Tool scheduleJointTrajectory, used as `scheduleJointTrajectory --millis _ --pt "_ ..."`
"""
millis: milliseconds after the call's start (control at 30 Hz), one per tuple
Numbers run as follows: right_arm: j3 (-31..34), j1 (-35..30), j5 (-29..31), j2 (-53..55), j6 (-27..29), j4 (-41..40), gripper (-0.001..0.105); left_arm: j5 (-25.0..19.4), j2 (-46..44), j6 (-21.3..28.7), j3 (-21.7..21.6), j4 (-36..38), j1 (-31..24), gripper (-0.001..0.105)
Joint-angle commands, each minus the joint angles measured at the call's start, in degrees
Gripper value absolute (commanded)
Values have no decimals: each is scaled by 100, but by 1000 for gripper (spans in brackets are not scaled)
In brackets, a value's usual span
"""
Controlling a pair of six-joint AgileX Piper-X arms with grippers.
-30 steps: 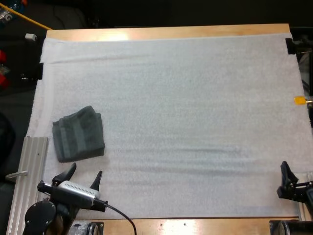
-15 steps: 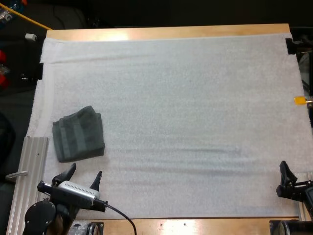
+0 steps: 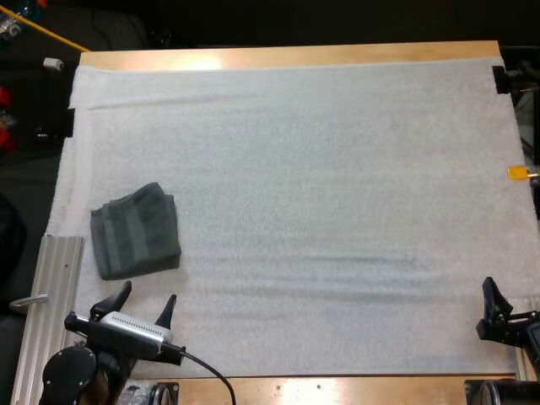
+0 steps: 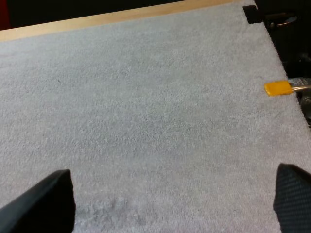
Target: Pick towel from pile, fold and stack
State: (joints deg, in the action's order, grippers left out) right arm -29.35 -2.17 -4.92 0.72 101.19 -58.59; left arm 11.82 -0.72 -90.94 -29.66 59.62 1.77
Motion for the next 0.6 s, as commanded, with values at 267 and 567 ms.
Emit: scheduleJointTrajectory --millis 267,567 --pt "-31 -24 -6 224 14 55 81 -47 -801 -32 -4 -86 77 62" --pt "-31 -24 -6 224 14 55 81 -47 -801 -21 -4 -85 474 62"
